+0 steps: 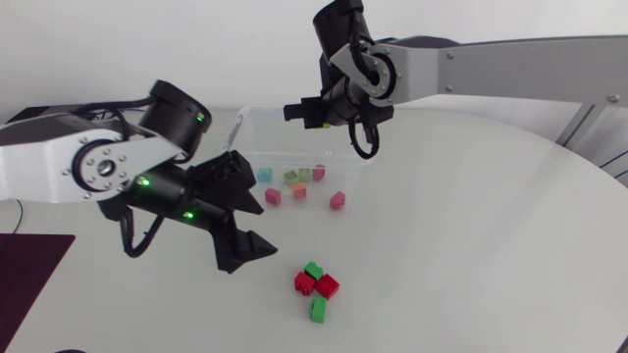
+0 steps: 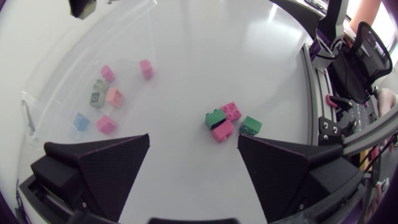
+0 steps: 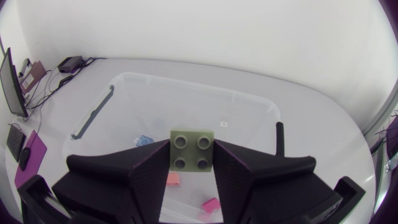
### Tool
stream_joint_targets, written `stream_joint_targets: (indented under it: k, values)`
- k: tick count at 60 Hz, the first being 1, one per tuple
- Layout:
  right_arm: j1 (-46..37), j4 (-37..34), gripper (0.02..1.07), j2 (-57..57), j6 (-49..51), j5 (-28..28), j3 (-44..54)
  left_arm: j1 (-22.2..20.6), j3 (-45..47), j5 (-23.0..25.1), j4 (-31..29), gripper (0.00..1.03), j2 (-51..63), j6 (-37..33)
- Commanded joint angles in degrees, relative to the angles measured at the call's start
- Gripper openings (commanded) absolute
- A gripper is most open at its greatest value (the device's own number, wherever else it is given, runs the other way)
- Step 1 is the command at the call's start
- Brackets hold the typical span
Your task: Pick up the duplo bricks and place them in the container
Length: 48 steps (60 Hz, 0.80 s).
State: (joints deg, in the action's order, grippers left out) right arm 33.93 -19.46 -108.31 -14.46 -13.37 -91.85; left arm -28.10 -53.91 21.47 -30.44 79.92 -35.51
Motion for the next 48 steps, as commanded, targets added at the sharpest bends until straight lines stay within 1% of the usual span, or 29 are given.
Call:
stream_joint_targets:
  k: [1, 2, 4, 11, 17, 20, 23, 31, 35, 48]
  values:
    - [-1.0, -0.2, 0.98, -3.0, 1.0, -0.2, -3.2, -2.3, 2.0, -1.6, 1.4, 0.99, 3.5, 3.8]
    - [-1.0, -0.4, 1.03, -3.1, 1.0, -0.2, -3.5, -2.6, 2.1, -2.2, 2.0, 0.99, 3.8, 4.3]
    - [-1.3, -0.9, 1.03, -3.3, 0.7, -0.2, -4.1, -3.4, 2.2, -3.6, 3.5, 0.99, 5.2, 6.0]
    - [-2.0, -0.9, 1.03, -0.5, 0.6, -0.2, -3.5, -6.2, 2.3, -8.4, 6.4, 0.99, 8.8, 9.1]
    - [-2.6, -0.5, 1.03, 3.8, 0.6, -0.3, -1.1, -8.5, 1.1, -11.8, 6.5, 0.99, 11.3, 12.6]
    - [-2.9, -0.4, 1.03, 6.2, 0.5, -0.3, 0.5, -10.0, 0.7, -13.1, 6.5, 0.99, 12.2, 14.3]
    - [-3.2, -0.3, 1.03, 9.6, 0.4, -0.2, 3.4, -12.0, 0.2, -15.4, 6.5, 0.99, 13.2, 16.6]
    - [-4.0, 1.2, 1.03, 15.9, 0.4, -0.2, 10.2, -14.0, -1.3, -17.1, 6.4, 0.99, 15.5, 20.2]
    - [-4.6, 1.4, 1.03, 19.5, 0.4, 0.0, 13.9, -15.1, -3.7, -17.9, 3.8, 0.99, 18.1, 22.9]
    - [-6.4, 2.9, 1.03, 26.8, -0.1, 0.4, 24.5, -18.3, -8.4, -20.6, 0.0, 0.99, 23.4, 29.6]
